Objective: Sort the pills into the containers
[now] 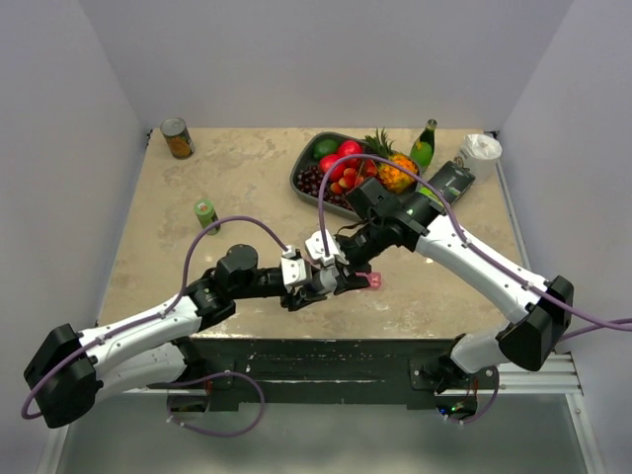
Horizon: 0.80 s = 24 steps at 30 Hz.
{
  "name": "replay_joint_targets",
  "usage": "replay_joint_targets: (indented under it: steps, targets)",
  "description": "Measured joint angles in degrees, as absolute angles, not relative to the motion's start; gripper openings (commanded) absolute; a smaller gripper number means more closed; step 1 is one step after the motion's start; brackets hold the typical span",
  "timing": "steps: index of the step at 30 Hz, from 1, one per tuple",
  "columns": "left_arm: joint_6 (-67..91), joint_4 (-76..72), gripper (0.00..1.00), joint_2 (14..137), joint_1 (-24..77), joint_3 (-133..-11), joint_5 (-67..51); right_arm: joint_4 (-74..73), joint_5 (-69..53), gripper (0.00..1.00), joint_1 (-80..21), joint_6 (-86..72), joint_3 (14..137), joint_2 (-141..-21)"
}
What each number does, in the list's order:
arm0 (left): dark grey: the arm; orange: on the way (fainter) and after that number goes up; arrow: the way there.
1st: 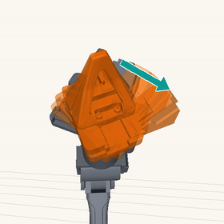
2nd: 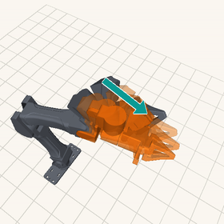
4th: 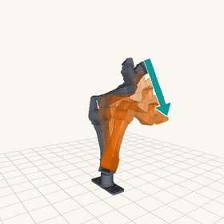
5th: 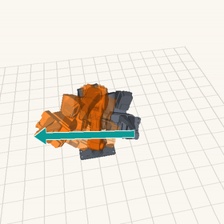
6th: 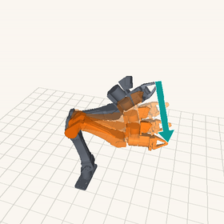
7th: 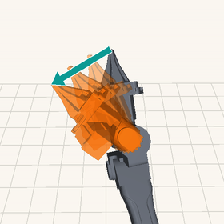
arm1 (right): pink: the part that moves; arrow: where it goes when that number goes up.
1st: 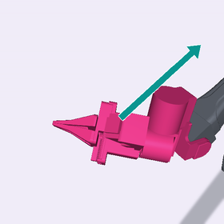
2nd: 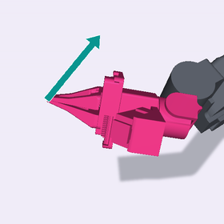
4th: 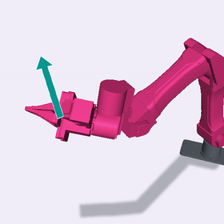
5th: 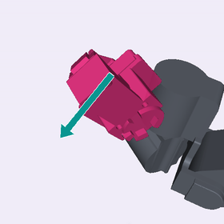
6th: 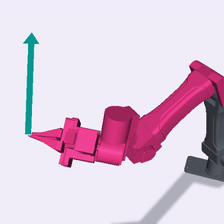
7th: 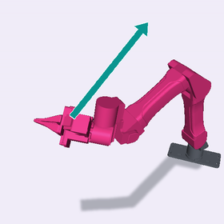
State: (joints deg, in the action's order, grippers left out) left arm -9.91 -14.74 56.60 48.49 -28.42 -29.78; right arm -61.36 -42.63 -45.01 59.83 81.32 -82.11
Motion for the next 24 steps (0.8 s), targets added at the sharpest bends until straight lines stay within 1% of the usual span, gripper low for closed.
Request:
replay_joint_targets:
  steps: [1, 2, 5, 6, 10, 15, 19, 20, 24]
  targets:
    - [-9.8, -15.0, 0.00, 56.7, 48.5, -28.4, -29.9, -61.0, -43.0, 0.77, -45.1, 59.1, 81.0, -82.1]
    - [-9.6, -15.4, 0.00, 56.7, 48.4, -28.4, -30.0, -60.4, -43.1, 0.82, -45.1, 58.0, 80.7, -82.1]
    - [-9.5, -15.9, 0.00, 56.7, 48.4, -28.4, -30.0, -58.4, -43.1, 0.89, -45.0, 53.3, 80.7, -82.1]
    - [-9.5, -15.9, 0.00, 56.7, 48.4, -28.3, -30.0, -57.7, -43.1, 0.93, -44.7, 51.3, 80.7, -82.1]
    - [-9.2, -15.7, 0.00, 56.5, 48.4, -28.0, -28.8, -53.8, -44.7, 0.95, -41.0, 40.4, 81.4, -81.7]
    - [-8.4, -15.7, 0.00, 55.9, 48.4, -27.7, -26.1, -48.6, -43.8, 0.95, -37.5, 23.4, 81.4, -79.8]
    - [-7.9, -15.7, 0.00, 55.8, 48.4, -27.7, -24.3, -45.6, -40.6, 0.90, -37.8, 13.8, 79.6, -77.9]
    - [-7.7, -15.7, 0.00, 55.8, 48.4, -27.7, -23.9, -45.2, -39.9, 0.87, -37.9, 12.2, 79.1, -77.5]
    - [-7.0, -15.7, 0.00, 55.7, 48.4, -27.7, -22.2, -44.1, -38.9, 0.82, -37.9, 8.4, 77.2, -77.3]
